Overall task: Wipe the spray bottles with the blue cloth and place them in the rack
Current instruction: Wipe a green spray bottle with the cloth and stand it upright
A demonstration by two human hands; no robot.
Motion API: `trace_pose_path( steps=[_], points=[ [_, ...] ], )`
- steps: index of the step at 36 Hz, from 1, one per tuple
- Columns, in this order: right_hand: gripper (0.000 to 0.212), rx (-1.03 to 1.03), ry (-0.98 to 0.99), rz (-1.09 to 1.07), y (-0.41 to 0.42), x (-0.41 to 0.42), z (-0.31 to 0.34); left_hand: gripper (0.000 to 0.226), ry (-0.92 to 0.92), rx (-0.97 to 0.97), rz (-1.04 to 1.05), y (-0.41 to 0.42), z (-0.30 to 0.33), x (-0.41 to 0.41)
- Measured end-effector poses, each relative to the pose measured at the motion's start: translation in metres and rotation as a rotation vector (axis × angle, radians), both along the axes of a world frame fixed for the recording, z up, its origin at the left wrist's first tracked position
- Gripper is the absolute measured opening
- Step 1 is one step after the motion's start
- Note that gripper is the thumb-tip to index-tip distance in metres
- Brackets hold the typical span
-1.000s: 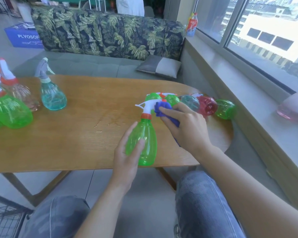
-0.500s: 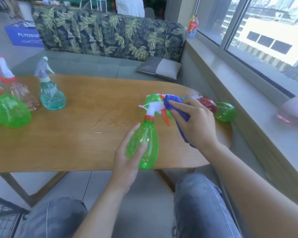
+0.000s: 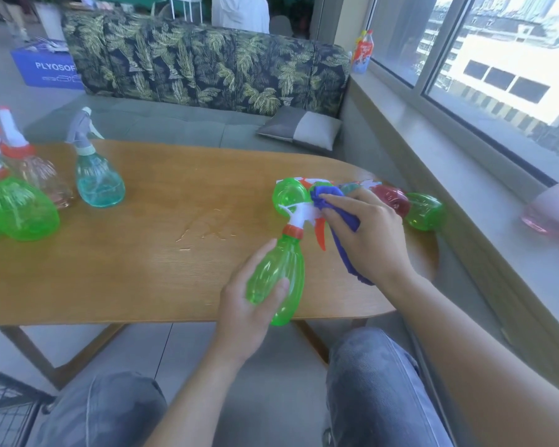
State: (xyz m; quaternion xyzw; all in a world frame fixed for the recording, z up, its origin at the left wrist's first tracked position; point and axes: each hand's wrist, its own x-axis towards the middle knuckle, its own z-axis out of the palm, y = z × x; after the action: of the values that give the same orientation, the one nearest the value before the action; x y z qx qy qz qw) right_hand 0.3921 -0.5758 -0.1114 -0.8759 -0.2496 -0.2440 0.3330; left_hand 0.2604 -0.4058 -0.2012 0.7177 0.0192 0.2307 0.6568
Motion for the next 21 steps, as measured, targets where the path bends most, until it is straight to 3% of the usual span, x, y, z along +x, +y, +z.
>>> trace_pose_path(
  steps=[7,12,15,21],
  points=[
    [0.021,-0.073,0.113,0.144,0.014,-0.013,0.001,0.059,0.031,0.028,-0.031,-0.004,-0.008,0.0],
    [0.023,0.193,0.284,0.331,0.015,-0.028,0.013,0.056,0.005,-0.063,0.027,-0.005,0.006,0.003],
    [0.024,0.248,0.223,0.333,0.009,-0.04,0.015,0.054,-0.008,-0.175,0.084,0.002,0.018,0.006],
    [0.028,0.103,0.049,0.397,0.009,-0.056,0.022,0.049,-0.052,-0.199,0.101,0.012,0.068,0.009]
  ],
)
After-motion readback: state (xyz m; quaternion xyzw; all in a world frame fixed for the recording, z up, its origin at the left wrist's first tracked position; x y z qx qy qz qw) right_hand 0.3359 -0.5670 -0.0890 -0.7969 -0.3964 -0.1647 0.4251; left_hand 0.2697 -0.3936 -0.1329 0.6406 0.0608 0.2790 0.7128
